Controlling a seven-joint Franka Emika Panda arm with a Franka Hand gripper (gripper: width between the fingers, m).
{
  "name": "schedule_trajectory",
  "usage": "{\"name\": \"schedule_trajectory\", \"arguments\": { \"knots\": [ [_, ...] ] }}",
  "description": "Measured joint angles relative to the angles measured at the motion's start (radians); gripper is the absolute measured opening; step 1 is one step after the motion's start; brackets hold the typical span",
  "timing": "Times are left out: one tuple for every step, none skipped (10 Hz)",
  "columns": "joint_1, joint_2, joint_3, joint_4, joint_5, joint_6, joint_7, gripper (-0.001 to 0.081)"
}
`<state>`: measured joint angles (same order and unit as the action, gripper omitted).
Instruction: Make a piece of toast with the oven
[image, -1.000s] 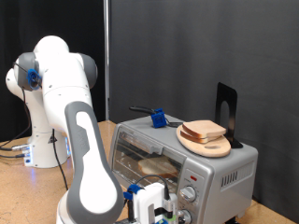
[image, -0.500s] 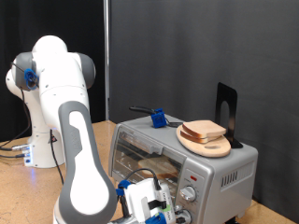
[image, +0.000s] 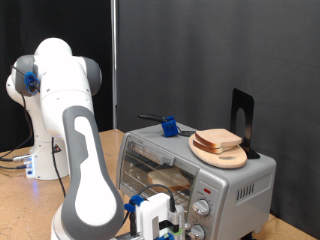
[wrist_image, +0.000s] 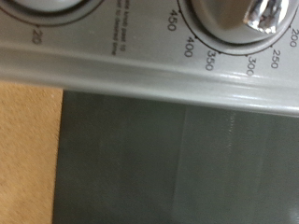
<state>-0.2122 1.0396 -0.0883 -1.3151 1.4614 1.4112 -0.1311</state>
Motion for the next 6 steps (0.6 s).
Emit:
{"name": "schedule_trajectory", "arguments": {
  "knots": [
    [0.0,0.0,-0.007,0.008,-0.014,-0.006,0.05,0.0],
    [0.0,0.0,-0.011,0.016,-0.025,-0.007,0.09,0.0166],
    [0.0,0.0,-0.014,0.024,-0.038,-0.007,0.115,0.0166],
    [0.0,0.0,-0.016,0.03,-0.046,-0.004,0.121,0.0343],
    [0.002,0.0,-0.017,0.034,-0.047,0.011,0.107,0.0478],
    [0.005,0.0,-0.017,0.036,-0.048,0.028,0.084,0.0478]
  ]
}}
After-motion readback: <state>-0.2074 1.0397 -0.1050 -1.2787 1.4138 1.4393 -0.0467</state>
